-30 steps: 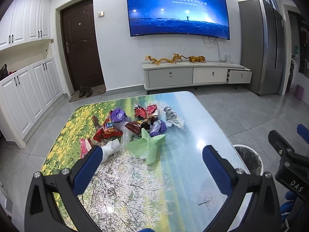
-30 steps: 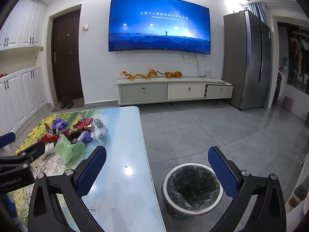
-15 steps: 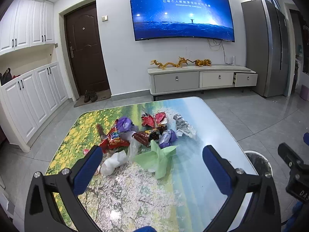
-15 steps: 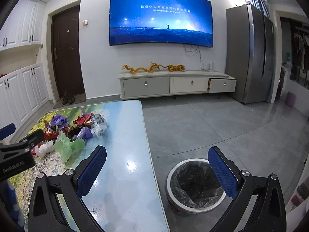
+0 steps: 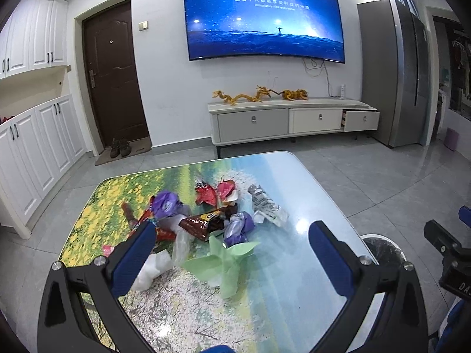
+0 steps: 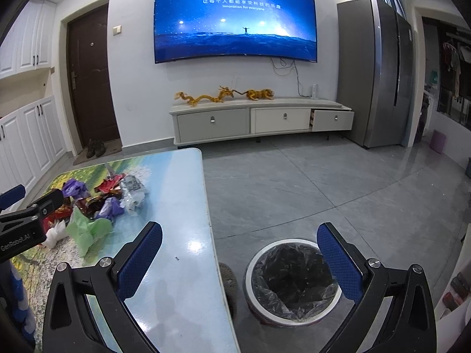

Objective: Collect trash
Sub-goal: 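Reach the left tool to the pink wrapper while the right tool grasps the printed plastic bag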

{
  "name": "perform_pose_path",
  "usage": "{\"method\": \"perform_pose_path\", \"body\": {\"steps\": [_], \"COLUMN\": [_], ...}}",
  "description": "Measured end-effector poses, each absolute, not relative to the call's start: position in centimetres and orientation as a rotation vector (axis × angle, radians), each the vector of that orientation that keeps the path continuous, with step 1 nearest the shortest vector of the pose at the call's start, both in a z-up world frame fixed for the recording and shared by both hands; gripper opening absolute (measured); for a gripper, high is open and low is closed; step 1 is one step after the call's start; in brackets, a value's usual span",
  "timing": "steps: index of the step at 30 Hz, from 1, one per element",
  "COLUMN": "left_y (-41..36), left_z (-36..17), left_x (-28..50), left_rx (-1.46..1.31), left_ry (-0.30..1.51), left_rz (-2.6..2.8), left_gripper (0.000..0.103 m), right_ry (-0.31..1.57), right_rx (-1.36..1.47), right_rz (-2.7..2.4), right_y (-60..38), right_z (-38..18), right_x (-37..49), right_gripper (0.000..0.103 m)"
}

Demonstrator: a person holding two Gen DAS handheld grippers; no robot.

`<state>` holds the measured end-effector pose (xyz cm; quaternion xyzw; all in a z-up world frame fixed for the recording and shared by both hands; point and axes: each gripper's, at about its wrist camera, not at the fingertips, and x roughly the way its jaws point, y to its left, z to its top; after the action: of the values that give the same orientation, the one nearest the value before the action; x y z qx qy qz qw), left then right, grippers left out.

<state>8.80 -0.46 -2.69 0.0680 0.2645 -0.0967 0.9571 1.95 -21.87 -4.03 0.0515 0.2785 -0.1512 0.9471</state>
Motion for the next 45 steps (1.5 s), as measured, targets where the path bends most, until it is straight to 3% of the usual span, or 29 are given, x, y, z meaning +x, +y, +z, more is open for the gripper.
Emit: {"method": "perform_pose_path", "body": {"steps": [27, 34, 42, 45], "left_y": [2.8, 8.2, 18.4, 20.4], "left_z": [-1.9, -1.9, -5.2, -6.6], "left_x": [11.2, 12.4, 16.0, 16.6], "left_rx": [0.043, 0.057, -0.005, -0.049], "left_ry": [0.520, 0.538, 0.716, 0.777], "left_rz": [-0.315, -0.246, -0.083, -0.083], "left_gripper": [0.103, 0.103, 0.103, 0.103], "right_ry": [0.593, 0.613, 0.699, 0.746], "right_rx": [0.049, 0.030, 0.069, 0.106], "right_rz": [-0.388, -0.275, -0.087, -0.008], "right_y": [-20.4, -17.3, -13.8, -12.6], "right_z": [-2.0, -1.7, -3.6, -4.9], "right_x": [3.3, 5.1, 9.1, 11.1], "right_gripper": [0.103, 0.103, 0.102, 0.096]}}
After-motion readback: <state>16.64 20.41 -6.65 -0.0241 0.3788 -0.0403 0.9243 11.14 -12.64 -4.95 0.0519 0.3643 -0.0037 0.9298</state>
